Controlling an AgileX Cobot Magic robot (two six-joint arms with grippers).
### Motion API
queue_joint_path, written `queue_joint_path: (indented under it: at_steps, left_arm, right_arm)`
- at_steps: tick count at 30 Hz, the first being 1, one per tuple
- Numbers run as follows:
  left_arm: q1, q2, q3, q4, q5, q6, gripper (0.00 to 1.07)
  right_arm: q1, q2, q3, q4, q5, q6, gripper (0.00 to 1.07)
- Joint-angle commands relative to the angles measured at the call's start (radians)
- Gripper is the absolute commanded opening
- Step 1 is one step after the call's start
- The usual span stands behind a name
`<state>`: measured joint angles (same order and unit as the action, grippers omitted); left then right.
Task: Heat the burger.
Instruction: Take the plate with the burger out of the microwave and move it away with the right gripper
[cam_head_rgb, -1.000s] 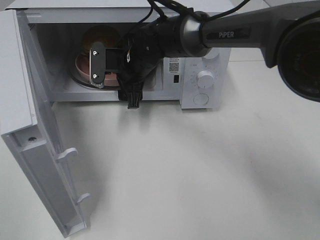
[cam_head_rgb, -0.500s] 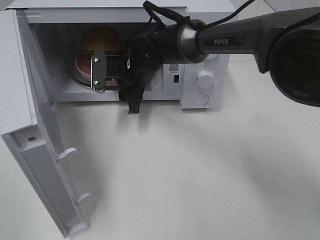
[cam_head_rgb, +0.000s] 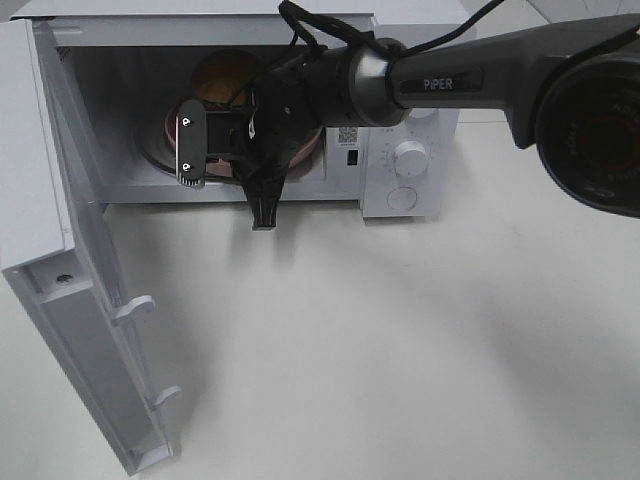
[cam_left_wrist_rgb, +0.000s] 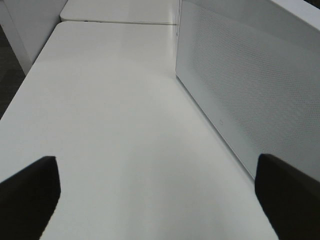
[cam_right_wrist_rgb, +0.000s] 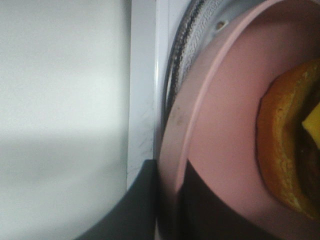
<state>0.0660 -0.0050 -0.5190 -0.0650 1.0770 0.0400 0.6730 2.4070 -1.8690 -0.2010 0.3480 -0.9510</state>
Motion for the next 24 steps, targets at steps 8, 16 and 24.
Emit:
queue_joint_path:
  at_steps: [8, 16, 24]
  left_arm:
    - [0.002, -0.007, 0.003, -0.006, -0.009, 0.002, 0.98]
    - [0.002, -0.007, 0.003, -0.006, -0.009, 0.002, 0.98]
    - [0.002, -0.007, 0.003, -0.006, -0.009, 0.001, 0.98]
  right_arm:
    - [0.019, -0.015, -0.001, 0.008, 0.062, -0.066, 0.00]
    - [0.031, -0.038, 0.000, -0.002, 0.098, -0.120, 0.00]
    - [0.039, -0.074, 0.030, -0.001, 0.041, -0.150, 0.00]
